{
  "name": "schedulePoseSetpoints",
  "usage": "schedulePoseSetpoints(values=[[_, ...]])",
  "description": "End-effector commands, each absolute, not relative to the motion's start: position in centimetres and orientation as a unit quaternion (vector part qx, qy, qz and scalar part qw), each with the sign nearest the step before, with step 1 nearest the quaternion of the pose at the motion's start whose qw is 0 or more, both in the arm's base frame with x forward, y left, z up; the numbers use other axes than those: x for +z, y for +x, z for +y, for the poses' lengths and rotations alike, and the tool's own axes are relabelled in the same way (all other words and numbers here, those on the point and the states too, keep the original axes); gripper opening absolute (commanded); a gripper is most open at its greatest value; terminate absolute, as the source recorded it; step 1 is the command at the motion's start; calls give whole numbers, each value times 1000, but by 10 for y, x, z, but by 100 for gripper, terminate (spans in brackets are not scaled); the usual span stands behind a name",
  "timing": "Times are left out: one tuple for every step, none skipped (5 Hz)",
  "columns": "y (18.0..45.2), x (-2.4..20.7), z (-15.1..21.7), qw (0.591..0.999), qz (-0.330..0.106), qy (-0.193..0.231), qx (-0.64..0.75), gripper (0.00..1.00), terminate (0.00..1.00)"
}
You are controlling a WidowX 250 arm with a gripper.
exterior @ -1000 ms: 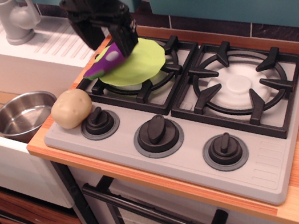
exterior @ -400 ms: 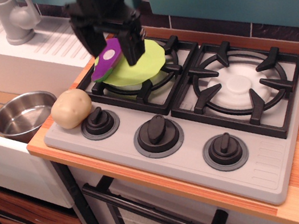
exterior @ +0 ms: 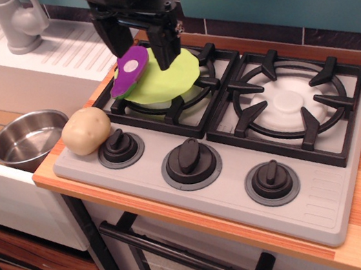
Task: Put eggplant on plate and largepotato in pot or pan in sink
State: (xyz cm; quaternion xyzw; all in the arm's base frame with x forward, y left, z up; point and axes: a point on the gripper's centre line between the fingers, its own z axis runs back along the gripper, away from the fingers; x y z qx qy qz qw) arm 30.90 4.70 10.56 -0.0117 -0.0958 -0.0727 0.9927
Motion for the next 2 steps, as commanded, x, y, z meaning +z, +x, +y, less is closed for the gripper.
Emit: schedulePoseSetpoints(values=[[317,127,48,989,-131,-2,-72,100,0],[299,108,51,987,-148,17,-58,100,0]])
